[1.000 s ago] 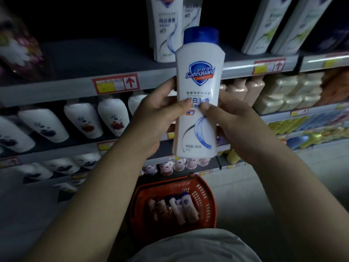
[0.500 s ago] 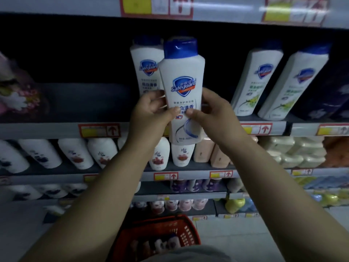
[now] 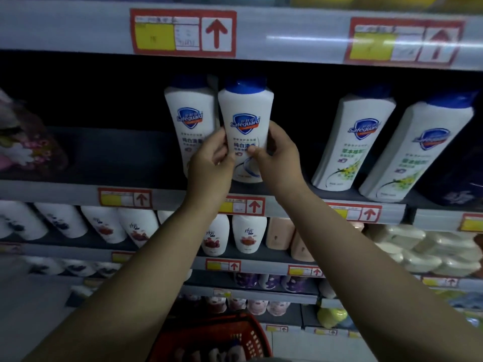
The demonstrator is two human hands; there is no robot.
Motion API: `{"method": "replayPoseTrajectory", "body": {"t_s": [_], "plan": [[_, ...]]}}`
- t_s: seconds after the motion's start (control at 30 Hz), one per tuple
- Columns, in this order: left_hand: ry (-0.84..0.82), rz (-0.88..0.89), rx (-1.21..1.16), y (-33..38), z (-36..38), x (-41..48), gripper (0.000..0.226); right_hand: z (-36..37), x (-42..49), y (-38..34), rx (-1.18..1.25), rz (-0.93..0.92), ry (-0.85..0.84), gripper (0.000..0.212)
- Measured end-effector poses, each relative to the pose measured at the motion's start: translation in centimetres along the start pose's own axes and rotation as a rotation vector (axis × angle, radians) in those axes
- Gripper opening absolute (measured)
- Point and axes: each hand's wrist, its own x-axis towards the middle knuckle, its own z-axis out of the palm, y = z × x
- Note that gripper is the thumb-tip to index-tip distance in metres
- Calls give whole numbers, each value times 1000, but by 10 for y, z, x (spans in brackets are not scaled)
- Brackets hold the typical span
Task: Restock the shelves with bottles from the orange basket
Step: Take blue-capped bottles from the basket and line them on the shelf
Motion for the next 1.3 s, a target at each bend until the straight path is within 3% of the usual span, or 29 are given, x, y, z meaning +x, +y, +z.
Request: {"method": "replayPoseTrajectory", "body": {"t_s": [0.3,0.53,0.77,1.17,1.3], "plan": [[-14,-27,-34,-7,12,1,50,-1,13,6,50,75,-48,32],[-36,-69,-97,9,4,-11,46,-6,2,0,50,146,-92,44],[-82,-131,-186,15,-16,-27,42,-11,-32,-22,85,116,6,67],[-309,-131,-320,32,-76,-79,27,15,-125,-82,280,145,68,59],[-336,-178,-342,22,-98,-96,42,30,-156,-82,263,197,64,57]]}}
